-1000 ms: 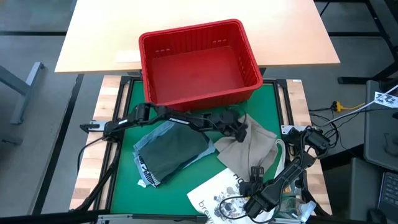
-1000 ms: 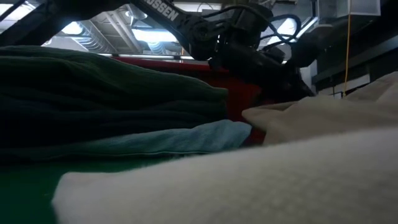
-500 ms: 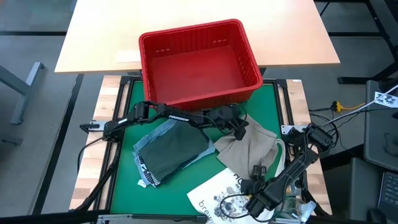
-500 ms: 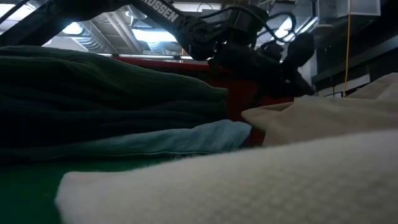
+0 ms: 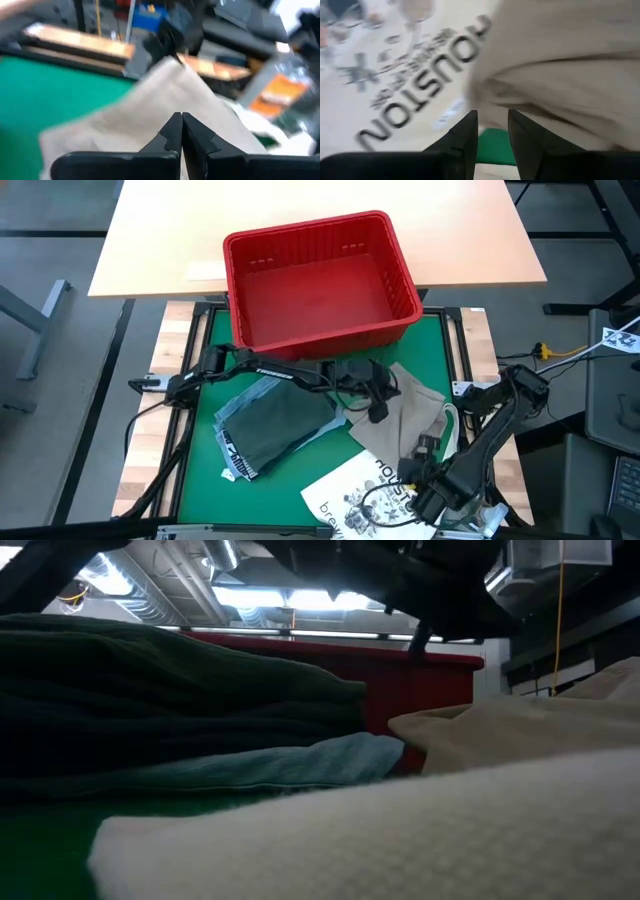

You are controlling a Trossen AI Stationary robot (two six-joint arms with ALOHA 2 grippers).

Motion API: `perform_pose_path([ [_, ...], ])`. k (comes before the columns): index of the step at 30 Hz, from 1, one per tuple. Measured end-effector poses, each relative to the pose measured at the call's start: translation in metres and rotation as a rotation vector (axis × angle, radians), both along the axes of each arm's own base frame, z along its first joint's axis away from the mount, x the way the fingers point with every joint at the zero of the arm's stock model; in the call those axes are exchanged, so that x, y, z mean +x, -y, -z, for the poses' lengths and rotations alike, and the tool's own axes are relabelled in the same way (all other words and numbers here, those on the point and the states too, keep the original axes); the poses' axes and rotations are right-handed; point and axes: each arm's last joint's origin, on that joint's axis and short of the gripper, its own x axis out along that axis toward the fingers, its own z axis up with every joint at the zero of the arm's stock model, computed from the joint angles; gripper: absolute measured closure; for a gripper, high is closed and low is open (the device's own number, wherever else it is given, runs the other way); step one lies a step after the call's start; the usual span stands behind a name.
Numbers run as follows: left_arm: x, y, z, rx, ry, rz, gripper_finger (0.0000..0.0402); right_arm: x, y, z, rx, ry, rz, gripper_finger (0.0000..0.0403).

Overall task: Fold Laundry from Bin
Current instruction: Fold the light brown shorts

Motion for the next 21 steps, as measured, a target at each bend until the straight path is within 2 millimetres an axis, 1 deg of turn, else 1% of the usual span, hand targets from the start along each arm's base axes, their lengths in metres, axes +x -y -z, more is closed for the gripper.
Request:
perform_pose_path([
  [3, -0.006, 0.014, 0.001, -0.003, -0.093, 0.037, 0.0397, -0.009, 0.009, -0.011, -0.089, 0.041, 0.025, 0.0297],
  [6, -0.012, 0.027, 0.01, 0.0, -0.199, 0.065, 0.0397, -0.019, 0.018, -0.022, -0.181, 0.102, 0.044, 0.0297],
  [10, -0.021, 0.047, 0.02, 0.011, -0.335, 0.101, 0.04, -0.024, 0.029, -0.03, -0.256, 0.204, 0.097, 0.0297],
  [12, -0.025, 0.056, 0.025, 0.024, -0.39, 0.11, 0.0398, -0.025, 0.033, -0.027, -0.269, 0.237, 0.118, 0.0297],
  [14, -0.028, 0.066, 0.026, 0.037, -0.409, 0.118, 0.0398, -0.022, 0.036, -0.019, -0.272, 0.256, 0.134, 0.0297],
  [16, -0.029, 0.075, 0.027, 0.052, -0.407, 0.132, 0.0399, -0.02, 0.036, -0.008, -0.25, 0.263, 0.145, 0.0297],
  [18, -0.028, 0.084, 0.031, 0.09, -0.409, 0.157, 0.04, -0.017, 0.034, 0.004, -0.208, 0.281, 0.134, 0.0297],
  [21, -0.029, 0.092, 0.046, 0.178, -0.44, 0.139, 0.0399, -0.015, 0.03, 0.024, -0.126, 0.276, 0.094, 0.0297],
])
